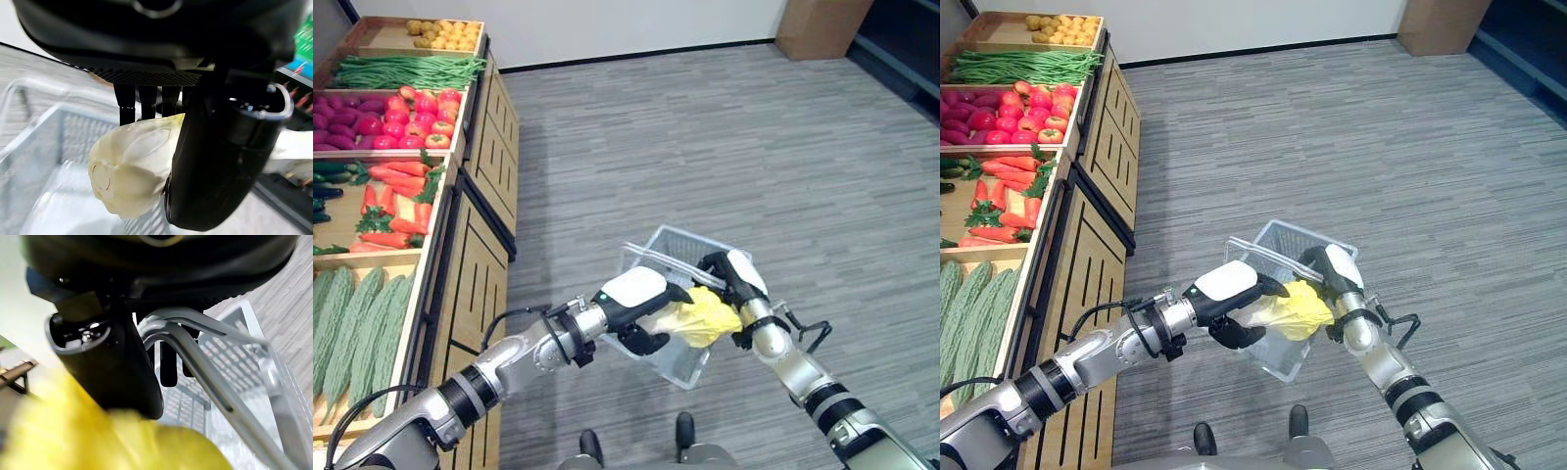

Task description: Get the vegetables into the basket

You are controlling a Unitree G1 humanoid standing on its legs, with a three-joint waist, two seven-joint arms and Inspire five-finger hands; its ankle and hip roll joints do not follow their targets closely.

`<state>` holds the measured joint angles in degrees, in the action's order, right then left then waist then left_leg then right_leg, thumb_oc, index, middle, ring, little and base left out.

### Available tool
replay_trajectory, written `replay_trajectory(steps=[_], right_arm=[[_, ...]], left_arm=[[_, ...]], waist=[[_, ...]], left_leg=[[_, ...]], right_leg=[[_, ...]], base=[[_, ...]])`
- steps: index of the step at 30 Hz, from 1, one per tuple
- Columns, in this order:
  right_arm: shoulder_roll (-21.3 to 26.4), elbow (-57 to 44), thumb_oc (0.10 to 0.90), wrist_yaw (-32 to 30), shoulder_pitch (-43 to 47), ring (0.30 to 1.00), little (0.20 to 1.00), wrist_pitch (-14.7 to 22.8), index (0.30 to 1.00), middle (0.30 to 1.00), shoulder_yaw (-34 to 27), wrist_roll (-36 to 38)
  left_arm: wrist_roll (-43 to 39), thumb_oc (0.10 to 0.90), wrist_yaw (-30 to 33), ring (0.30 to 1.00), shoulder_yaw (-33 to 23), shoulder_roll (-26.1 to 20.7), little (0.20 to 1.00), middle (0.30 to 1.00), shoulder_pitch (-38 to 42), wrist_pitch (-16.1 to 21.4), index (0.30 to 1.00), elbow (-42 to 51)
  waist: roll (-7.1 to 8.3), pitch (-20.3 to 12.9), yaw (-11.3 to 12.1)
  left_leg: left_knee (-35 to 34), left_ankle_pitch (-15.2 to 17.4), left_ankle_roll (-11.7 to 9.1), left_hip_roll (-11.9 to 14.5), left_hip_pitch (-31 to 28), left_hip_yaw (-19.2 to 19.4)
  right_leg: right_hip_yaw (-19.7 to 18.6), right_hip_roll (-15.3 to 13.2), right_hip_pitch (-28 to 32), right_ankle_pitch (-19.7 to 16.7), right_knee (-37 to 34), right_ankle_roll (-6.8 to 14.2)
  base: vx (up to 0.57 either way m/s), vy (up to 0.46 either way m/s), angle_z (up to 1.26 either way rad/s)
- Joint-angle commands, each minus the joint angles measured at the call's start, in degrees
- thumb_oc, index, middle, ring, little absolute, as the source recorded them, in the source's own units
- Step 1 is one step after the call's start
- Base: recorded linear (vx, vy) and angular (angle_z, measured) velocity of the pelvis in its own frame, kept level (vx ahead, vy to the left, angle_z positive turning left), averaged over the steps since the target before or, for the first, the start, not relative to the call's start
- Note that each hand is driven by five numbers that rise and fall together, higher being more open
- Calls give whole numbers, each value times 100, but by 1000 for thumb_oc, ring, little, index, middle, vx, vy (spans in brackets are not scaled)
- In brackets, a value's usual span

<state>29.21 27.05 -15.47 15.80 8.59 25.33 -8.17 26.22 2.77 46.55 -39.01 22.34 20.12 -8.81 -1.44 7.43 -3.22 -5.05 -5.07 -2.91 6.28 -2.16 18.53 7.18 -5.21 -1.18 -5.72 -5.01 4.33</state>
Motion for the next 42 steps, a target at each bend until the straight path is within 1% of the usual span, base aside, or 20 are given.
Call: replay_trajectory(steps=[1,9,11,15,19,22,25,26,28,29,30,31,33,35,36,37,38,39,40,42], right_arm=[[-288,-951,400,-318,1007,300,300,919,300,300,-269,635],[-277,-1756,400,28,772,300,300,1112,300,300,-228,1258],[-286,-1965,400,136,683,300,300,1146,300,300,-184,1394],[-305,-2413,400,381,482,300,300,1199,300,300,-19,1659],[-269,-2780,400,571,329,300,300,1200,300,300,148,1795],[-250,-2904,400,632,276,300,300,1196,300,300,201,1834],[-215,-3021,400,684,215,300,300,1186,300,300,249,1887],[-212,-3024,400,684,213,300,300,1184,300,300,251,1887],[-204,-3054,400,695,193,300,300,1173,300,300,260,1896],[-202,-3064,400,691,180,300,300,1161,300,300,254,1886],[-196,-3077,400,692,170,300,300,1154,300,300,256,1877],[-151,-3085,400,637,145,300,300,1118,300,300,174,1800],[-89,-2847,400,458,83,300,300,986,300,300,-26,1447],[-44,-2549,400,285,-40,300,300,856,300,300,-278,1088],[-54,-2329,400,202,-123,300,300,784,300,300,-405,931],[-72,-1951,400,93,-280,300,300,661,300,300,-690,762],[-77,-1944,400,90,-282,300,300,666,300,300,-687,758],[-107,-1827,400,61,-328,300,300,620,300,300,-783,705],[-179,-1516,400,3,-447,300,300,541,300,300,-992,716],[-226,-1161,400,-91,-597,300,300,455,300,300,-1233,689]], left_arm=[[195,400,543,300,-177,167,300,300,252,183,300,-149],[661,400,914,300,-413,338,300,300,117,-42,300,-770],[719,400,979,300,-480,372,300,300,125,-94,300,-788],[1058,400,1186,300,-518,579,300,300,153,-243,300,-1002],[1487,400,1333,300,-501,734,300,300,180,-428,300,-1289],[1622,400,1395,300,-541,790,300,300,143,-514,300,-1408],[1882,400,1567,300,-672,847,300,300,78,-746,300,-1650],[1890,400,1574,300,-672,854,300,300,76,-746,300,-1657],[2068,400,1604,300,-700,881,300,300,63,-896,300,-1811],[2131,527,1612,478,-722,906,478,478,28,-921,478,-1850],[2186,700,1658,720,-755,919,720,720,14,-974,720,-1881],[2359,900,1660,1000,-813,960,1000,1000,-43,-1112,1000,-1960],[2333,900,1563,1000,-880,927,1000,1000,-95,-1052,1000,-1668],[1914,900,1255,1000,-912,811,1000,1000,-192,-752,1000,-1119],[1449,900,1029,1000,-989,732,1000,1000,-357,-562,1000,-753],[571,900,586,1000,-1158,597,1000,1000,-680,-318,1000,-138],[530,900,543,1000,-1172,570,1000,1000,-695,-327,1000,-93],[99,900,304,1000,-1260,560,1000,1000,-868,-312,1000,68],[-956,900,31,1000,-1503,659,1000,1000,-1248,-278,1000,317],[-2361,900,-157,1000,-1758,741,1000,1000,-1766,-443,1000,546]], waist=[[319,-557,-1],[340,-573,-36],[348,-567,-43],[351,-559,-87],[361,-541,-115],[356,-542,-123],[371,-528,-130],[369,-529,-131],[376,-524,-126],[381,-523,-120],[382,-527,-113],[387,-520,-105],[395,-515,-83],[381,-527,-72],[373,-531,-57],[363,-541,-20],[366,-545,-22],[363,-549,-11],[357,-544,23],[341,-544,44]], left_leg=[[5,327,-321,122,-130,-228],[5,311,-347,161,-156,-183],[5,310,-348,162,-152,-184],[5,306,-353,169,-141,-175],[5,307,-354,170,-134,-156],[5,306,-354,170,-132,-149],[5,301,-358,178,-135,-128],[5,301,-358,178,-135,-128],[5,295,-360,186,-130,-127],[5,296,-360,188,-125,-128],[5,296,-359,185,-121,-134],[5,291,-357,190,-111,-140],[5,288,-352,195,-94,-185],[5,296,-343,192,-101,-222],[5,300,-335,181,-109,-243],[5,302,-330,171,-114,-271],[5,304,-330,172,-115,-272],[5,307,-325,168,-120,-284],[5,303,-314,156,-122,-308],[5,293,-305,157,-119,-343]], right_leg=[[39,-432,106,49,1,672],[38,-423,127,48,1,663],[43,-418,128,47,1,664],[40,-426,119,47,1,659],[38,-432,104,44,1,658],[26,-433,98,42,1,658],[13,-433,84,40,1,655],[13,-433,84,40,1,654],[22,-434,81,39,1,652],[22,-434,81,41,1,651],[19,-433,81,42,1,647],[34,-436,81,45,1,645],[54,-433,94,52,1,633],[86,-434,118,67,1,631],[96,-433,137,77,1,627],[115,-434,159,87,1,621],[116,-433,161,88,1,622],[122,-434,170,90,1,619],[129,-433,183,92,1,608],[147,-429,192,96,1,594]], base=[[0,0,0],[0,0,0],[-5,0,-2],[-13,1,-3],[-10,-1,-3],[-5,0,-1],[0,0,0],[0,0,0],[0,0,0],[0,0,0],[0,0,0],[0,0,0],[0,0,0],[20,-7,8],[41,8,10],[35,6,7],[0,0,0],[0,0,0],[0,0,0],[8,-2,2]])
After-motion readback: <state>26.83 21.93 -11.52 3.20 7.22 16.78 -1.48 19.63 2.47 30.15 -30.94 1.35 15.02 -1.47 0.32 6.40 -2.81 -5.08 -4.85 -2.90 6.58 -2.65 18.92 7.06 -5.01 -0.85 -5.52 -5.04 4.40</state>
